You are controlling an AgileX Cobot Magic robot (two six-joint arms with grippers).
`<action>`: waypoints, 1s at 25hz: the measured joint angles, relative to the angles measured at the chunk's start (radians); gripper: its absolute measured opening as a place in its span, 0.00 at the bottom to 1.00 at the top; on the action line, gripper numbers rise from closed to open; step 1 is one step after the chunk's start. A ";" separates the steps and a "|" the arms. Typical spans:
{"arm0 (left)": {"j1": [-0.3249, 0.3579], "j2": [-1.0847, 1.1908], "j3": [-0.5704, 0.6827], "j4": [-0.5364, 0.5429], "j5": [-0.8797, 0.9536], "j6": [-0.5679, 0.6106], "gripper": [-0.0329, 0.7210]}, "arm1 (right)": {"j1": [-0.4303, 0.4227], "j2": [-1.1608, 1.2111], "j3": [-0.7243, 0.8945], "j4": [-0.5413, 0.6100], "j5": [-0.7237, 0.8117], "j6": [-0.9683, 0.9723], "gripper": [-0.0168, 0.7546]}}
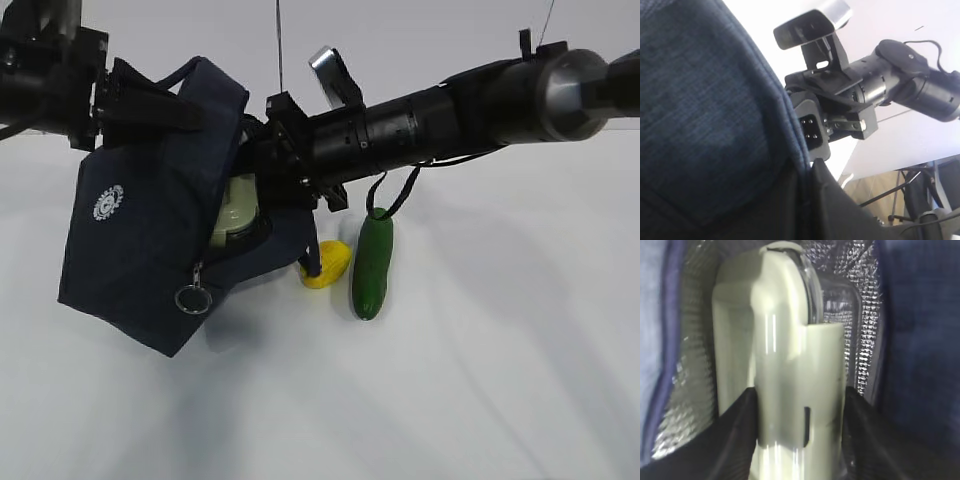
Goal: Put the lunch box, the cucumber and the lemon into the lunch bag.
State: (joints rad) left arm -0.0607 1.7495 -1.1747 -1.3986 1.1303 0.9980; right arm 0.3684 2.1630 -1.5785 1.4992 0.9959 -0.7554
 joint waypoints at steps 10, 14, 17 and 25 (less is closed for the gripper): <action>0.000 0.073 0.000 0.024 -0.020 0.024 0.06 | 0.032 0.123 -0.071 0.008 -0.002 -0.001 0.50; 0.000 0.097 0.000 0.035 -0.020 0.031 0.06 | 0.035 0.162 -0.075 0.017 -0.008 -0.001 0.50; 0.000 0.116 0.000 0.036 -0.020 0.031 0.06 | 0.035 0.174 -0.082 0.023 -0.008 -0.001 0.50; 0.000 0.127 0.000 0.047 -0.020 0.031 0.06 | 0.035 0.219 -0.088 0.037 -0.012 0.001 0.50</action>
State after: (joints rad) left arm -0.0607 1.8765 -1.1747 -1.3512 1.1107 1.0291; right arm 0.4034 2.3821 -1.6663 1.5366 0.9842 -0.7548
